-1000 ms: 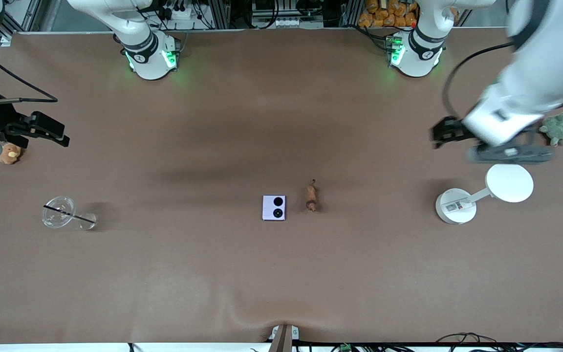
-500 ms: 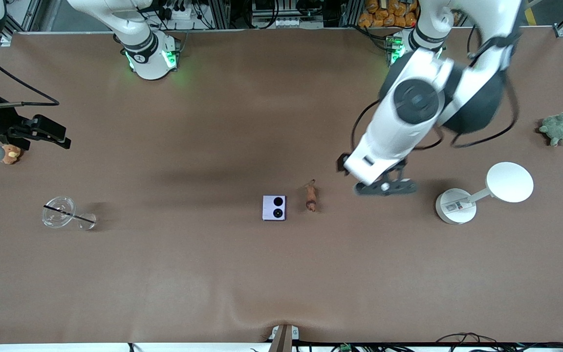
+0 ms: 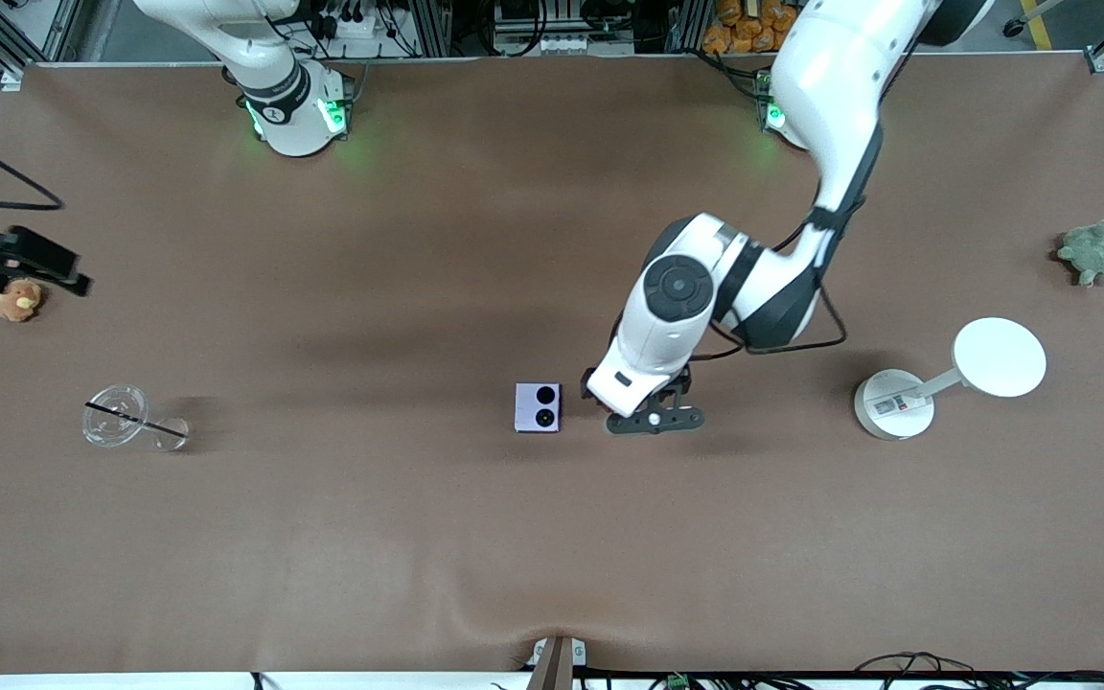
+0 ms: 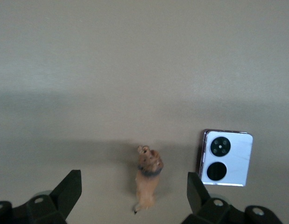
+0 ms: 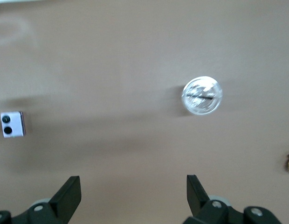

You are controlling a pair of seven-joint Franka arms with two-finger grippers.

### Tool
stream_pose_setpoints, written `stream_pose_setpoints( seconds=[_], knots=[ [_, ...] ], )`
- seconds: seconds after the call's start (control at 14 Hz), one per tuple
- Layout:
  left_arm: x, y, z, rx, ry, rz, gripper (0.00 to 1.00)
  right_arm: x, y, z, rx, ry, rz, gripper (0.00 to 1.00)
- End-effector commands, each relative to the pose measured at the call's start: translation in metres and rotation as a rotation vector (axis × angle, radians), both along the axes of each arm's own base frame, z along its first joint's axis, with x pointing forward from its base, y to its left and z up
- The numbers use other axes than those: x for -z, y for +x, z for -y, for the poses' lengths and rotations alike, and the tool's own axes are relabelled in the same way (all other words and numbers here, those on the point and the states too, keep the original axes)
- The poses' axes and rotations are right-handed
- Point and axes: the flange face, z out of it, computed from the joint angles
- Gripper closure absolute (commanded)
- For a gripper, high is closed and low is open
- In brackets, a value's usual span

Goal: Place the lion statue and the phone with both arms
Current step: 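Reach the left gripper down to the lion statue and grasp it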

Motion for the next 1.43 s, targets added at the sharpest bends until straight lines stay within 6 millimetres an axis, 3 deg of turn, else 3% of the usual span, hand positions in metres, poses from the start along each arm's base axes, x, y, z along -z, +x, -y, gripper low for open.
stream_pose_setpoints(
  seconds=[0.0,0.07,0.29,0.43,0.5,0.57,0.64,0.79,0.93,1.0,1.21,1.36],
  knots=[
    [0.015,0.004,0.004,-0.004,0.021,0.005,0.00,-0.021,-0.008,0.038,0.061,0.003,0.012,0.00],
    [0.027,-0.002,0.009,0.009,0.029,-0.009,0.00,-0.021,-0.014,0.057,0.097,0.009,-0.012,0.00],
    [0.054,-0.012,0.018,0.024,0.047,-0.040,0.15,-0.019,-0.027,0.099,0.218,0.038,-0.050,0.00],
    [0.066,-0.013,0.019,0.020,0.048,-0.049,0.21,-0.021,-0.027,0.105,0.358,0.150,-0.042,0.00],
    [0.067,-0.013,0.021,0.021,0.036,-0.041,0.24,-0.021,-0.024,0.100,0.398,0.169,-0.047,0.00],
    [0.072,-0.012,0.020,0.019,0.038,-0.041,0.29,-0.020,-0.022,0.091,0.427,0.171,-0.055,0.00],
    [0.074,-0.012,0.020,0.019,0.037,-0.041,0.47,-0.019,-0.018,0.077,0.464,0.171,-0.067,0.00],
    [0.073,-0.012,0.020,0.019,0.035,-0.041,0.98,-0.018,-0.008,0.056,0.551,0.175,-0.062,0.00],
    [0.062,-0.008,0.018,0.021,0.032,-0.025,1.00,-0.011,0.001,0.030,0.611,0.171,-0.082,0.00],
    [0.044,-0.001,0.011,0.014,0.025,-0.005,1.00,-0.006,0.008,0.016,0.640,0.173,-0.083,0.00],
    [-0.003,0.027,-0.035,-0.024,0.031,0.011,1.00,0.014,0.028,-0.038,0.720,0.167,-0.103,0.00],
    [-0.030,0.031,-0.052,0.008,0.050,0.000,1.00,0.035,0.038,-0.077,0.674,0.146,-0.126,0.00]
  ],
)
